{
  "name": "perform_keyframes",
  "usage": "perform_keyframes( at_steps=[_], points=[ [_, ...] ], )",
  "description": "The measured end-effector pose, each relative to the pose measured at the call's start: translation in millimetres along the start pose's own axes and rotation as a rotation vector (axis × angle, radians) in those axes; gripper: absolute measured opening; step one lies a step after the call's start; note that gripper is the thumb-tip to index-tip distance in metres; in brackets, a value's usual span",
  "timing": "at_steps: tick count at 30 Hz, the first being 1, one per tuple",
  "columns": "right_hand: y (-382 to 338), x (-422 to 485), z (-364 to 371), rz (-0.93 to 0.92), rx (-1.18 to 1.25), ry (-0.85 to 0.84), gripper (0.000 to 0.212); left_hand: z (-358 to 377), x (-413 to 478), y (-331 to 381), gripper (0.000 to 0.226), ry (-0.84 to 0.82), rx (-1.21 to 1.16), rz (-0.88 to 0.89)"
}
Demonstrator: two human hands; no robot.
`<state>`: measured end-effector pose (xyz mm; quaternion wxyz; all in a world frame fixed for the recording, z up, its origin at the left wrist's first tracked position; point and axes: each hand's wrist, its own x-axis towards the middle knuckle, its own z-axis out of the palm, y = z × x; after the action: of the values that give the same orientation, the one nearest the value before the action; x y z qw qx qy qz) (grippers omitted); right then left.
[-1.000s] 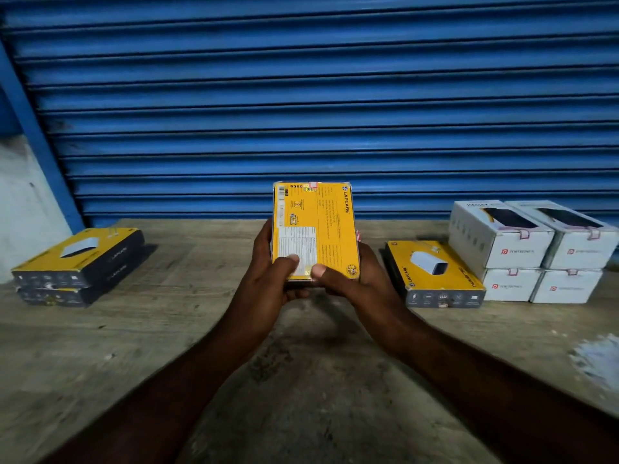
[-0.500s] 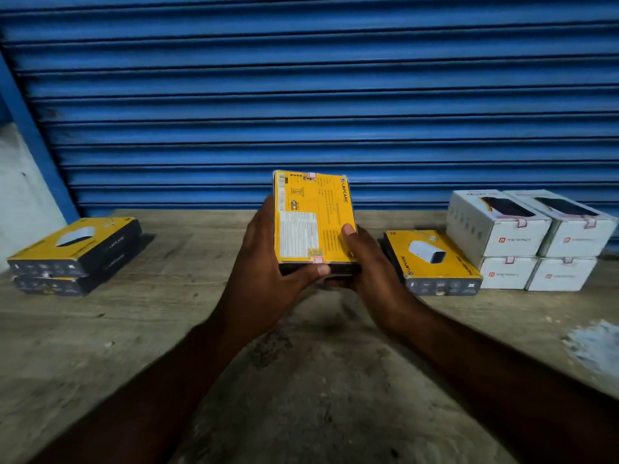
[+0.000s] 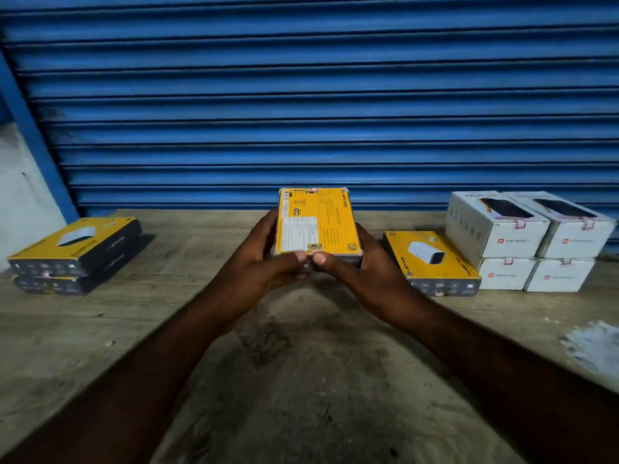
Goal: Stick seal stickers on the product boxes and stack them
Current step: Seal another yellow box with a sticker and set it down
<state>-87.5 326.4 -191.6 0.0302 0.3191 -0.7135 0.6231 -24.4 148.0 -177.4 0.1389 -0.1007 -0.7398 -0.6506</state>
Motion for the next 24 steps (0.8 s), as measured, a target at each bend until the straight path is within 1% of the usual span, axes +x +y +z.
perform_keyframes(
  at_steps=[1, 2, 4, 6, 8, 9, 11, 13, 14, 15, 17, 18, 19, 21, 24],
  points=[
    [1, 1, -3, -0.002, -0.043, -0.006, 0.046, 2, 1, 1, 0.057, 0.040, -0.160, -0.069],
    [3, 1, -6, -0.004, -0.091, -0.025, 0.048, 4, 2, 3, 0.049, 0.103, -0.270, -0.107],
    [5, 1, -9, -0.011, -0.178, -0.065, 0.049, 5, 5, 1, 0.035, 0.246, -0.293, -0.137],
    [8, 1, -9, -0.057, -0.303, -0.034, 0.055, 3, 7, -4, 0.038, 0.326, -0.181, -0.123],
    [5, 0, -6, -0.160, -0.504, 0.084, 0.072, 3, 6, -5, 0.047, 0.388, -0.030, -0.081],
    [2, 0, -4, -0.225, -0.585, 0.119, 0.079, 4, 5, -4, 0.052, 0.415, 0.007, -0.071],
    [-3, -2, 3, -0.330, -0.706, 0.099, 0.085, 11, 3, 1, 0.061, 0.435, -0.020, -0.072],
    [-3, -6, 9, -0.367, -0.807, 0.030, 0.090, 22, 0, 3, 0.060, 0.397, -0.117, -0.075],
    [-1, -8, 10, -0.365, -0.802, 0.015, 0.091, 29, -3, 6, 0.054, 0.367, -0.196, -0.079],
    [0, -8, 10, -0.347, -0.726, 0.028, 0.085, 35, -5, 9, 0.049, 0.331, -0.281, -0.082],
    [-1, -6, 6, -0.285, -0.499, 0.126, 0.060, 39, -9, 13, 0.055, 0.283, -0.385, -0.073],
    [-3, -4, 2, -0.258, -0.443, 0.197, 0.048, 38, -10, 14, 0.059, 0.268, -0.392, -0.059],
    [-4, -1, -1, -0.221, -0.419, 0.258, 0.040, 36, -10, 16, 0.062, 0.247, -0.373, -0.045],
    [-5, 4, -5, -0.158, -0.358, 0.334, 0.033, 30, -10, 15, 0.058, 0.208, -0.293, -0.030],
    [-6, 8, -5, -0.112, -0.193, 0.432, 0.030, 27, -7, 9, 0.032, 0.219, -0.061, 0.016]
  ],
)
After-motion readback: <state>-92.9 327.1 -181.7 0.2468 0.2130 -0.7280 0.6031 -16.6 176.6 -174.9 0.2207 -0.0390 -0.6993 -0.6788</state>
